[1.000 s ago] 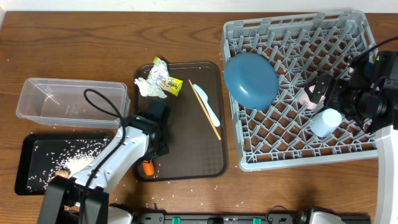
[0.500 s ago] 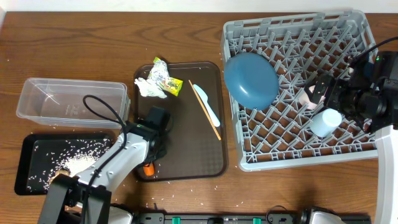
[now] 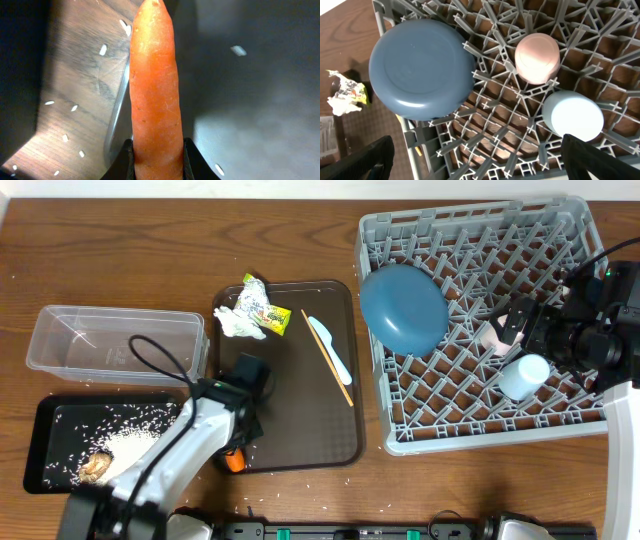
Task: Sort waste into correct bins and load items into the dishwasher rack
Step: 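Grasp the orange carrot on the brown tray with the left gripper, then carry the carrot left and drop it onto the black tray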
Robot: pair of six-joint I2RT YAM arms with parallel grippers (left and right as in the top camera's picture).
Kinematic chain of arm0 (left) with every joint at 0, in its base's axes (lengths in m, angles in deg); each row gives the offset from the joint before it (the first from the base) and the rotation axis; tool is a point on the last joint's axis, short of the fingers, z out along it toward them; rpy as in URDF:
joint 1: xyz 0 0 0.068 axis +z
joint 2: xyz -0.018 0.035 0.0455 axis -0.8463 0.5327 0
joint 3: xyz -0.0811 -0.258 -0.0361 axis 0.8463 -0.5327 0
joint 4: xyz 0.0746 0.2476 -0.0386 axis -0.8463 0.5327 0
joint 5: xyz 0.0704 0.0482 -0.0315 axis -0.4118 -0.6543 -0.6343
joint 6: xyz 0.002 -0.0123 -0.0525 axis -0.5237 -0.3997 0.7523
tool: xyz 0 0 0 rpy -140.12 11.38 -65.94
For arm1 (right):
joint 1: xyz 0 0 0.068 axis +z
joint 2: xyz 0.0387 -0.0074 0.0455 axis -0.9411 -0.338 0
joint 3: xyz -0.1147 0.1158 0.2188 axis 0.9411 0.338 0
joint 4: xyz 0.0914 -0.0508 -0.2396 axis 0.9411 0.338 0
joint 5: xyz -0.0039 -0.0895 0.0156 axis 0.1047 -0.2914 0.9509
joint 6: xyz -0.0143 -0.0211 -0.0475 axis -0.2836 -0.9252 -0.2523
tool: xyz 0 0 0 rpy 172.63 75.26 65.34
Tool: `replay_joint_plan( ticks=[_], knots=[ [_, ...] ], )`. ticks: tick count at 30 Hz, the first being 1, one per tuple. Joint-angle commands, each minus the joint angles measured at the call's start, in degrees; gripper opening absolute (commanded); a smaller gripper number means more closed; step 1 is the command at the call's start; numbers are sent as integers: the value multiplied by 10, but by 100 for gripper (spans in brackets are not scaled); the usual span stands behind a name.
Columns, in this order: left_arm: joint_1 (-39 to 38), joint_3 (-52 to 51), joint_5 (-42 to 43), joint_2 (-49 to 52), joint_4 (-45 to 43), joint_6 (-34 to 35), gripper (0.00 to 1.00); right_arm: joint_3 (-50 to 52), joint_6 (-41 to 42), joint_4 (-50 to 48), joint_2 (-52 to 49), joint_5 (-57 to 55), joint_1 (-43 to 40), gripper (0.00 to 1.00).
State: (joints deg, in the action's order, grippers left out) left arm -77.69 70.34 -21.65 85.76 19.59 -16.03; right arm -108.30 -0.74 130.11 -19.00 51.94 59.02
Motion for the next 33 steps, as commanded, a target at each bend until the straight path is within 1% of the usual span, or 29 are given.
replay_joint_plan(
  ticks=[1,3,6,9,11,14,17,20,24,28,29,31,32,33],
  knots=[
    [3,31,-14,-64,11,3,6,-3,-8,-2,0,-2,8,99],
    [5,31,-30,-104,21,16,6,-3,-8,-2,0,-2,8,99],
    [22,31,-88,-158,57,77,6,-3,-8,-2,0,-2,8,99],
    [61,31,-145,-190,94,138,6,-3,-8,-2,0,-2,8,99],
    [100,30,-164,-199,103,157,6,-3,-8,-3,0,-2,8,99],
    [168,25,-165,-193,94,161,6,-3,-8,-7,0,-2,8,99],
    [231,22,-165,-174,80,188,6,-3,-8,-7,0,-2,8,99],
    [289,22,-164,-145,48,202,7,-3,-8,-6,0,-2,8,99],
    [344,22,-135,-98,-1,210,6,-3,-8,-2,0,-2,8,99],
    [371,22,-104,-57,-42,210,6,-3,-8,0,0,-2,8,99],
    [375,22,-102,-47,-48,210,7,-3,-8,0,0,-2,8,99],
    [378,22,-103,-36,-52,210,16,-3,-8,3,0,-2,8,99],
    [379,22,-103,-34,-55,209,17,-3,-8,3,0,-2,8,99],
    [379,22,-104,-33,-58,203,27,-3,-8,5,0,-2,8,99]
  ],
)
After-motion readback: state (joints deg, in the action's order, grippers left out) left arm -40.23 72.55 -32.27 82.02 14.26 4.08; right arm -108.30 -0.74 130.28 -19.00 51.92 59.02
